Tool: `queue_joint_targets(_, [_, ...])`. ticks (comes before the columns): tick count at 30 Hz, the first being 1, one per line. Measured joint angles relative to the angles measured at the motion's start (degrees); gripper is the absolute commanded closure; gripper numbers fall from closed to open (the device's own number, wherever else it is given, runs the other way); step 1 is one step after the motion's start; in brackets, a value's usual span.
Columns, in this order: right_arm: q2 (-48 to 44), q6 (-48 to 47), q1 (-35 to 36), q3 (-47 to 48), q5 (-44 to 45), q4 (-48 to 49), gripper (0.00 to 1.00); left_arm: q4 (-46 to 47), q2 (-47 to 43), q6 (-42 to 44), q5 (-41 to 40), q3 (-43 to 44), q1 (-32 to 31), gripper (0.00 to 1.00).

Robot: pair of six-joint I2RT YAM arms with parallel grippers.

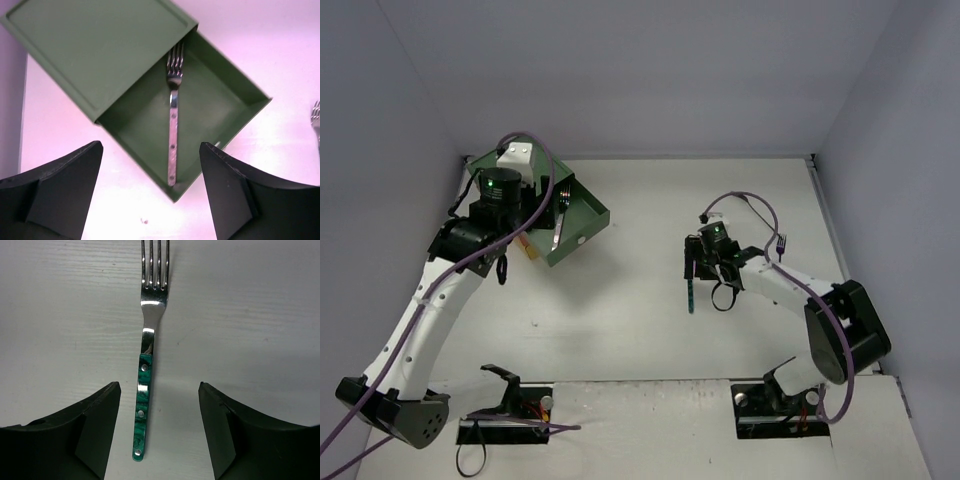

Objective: Sort the eating utensils into containers

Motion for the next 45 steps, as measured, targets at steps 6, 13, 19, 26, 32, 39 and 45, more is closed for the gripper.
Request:
queue_joint_targets(6, [6.9, 0.2, 1.7, 3.0, 3.4, -0.1, 0.46, -0.2, -4.5, 0.6, -2.6, -6.8, 1.9, 0.24])
queue_joint_targets(13, [11.8, 1.1, 4.9, 4.9, 6.3, -0.1, 0.61, 3.8, -10.5, 0.8, -8.8, -17.0, 2.5, 0.24])
queue_joint_targets(19, [13.3, 2.1, 5.3, 6.1, 8.3, 0.1, 0.98, 8.0, -17.2, 0.8, -13.1, -25.1, 3.4, 0.24])
queue_joint_targets(26, [13.5, 2.8, 5.5, 7.1, 8.8, -0.9, 1.00, 11.6, -21.6, 0.7, -16.2, -29.2, 4.7, 0.24])
queue_joint_targets(32, [6.5, 3.6, 6.2, 13.9, 8.6, -5.8, 1.00, 12.6, -23.8, 0.4, -16.9, -30.4, 5.7, 0.24])
queue_joint_targets(39, [2.3, 5.4, 12.0, 34.6, 8.3, -4.3, 1.00, 13.4, -24.3, -0.4, -16.1, -30.7, 6.9, 0.24])
queue_joint_targets(45, [8.4, 8.4, 17.8, 49.0, 8.3, -0.5, 1.00, 13.8, -24.8, -1.1, -15.5, -31.1, 7.8, 0.24])
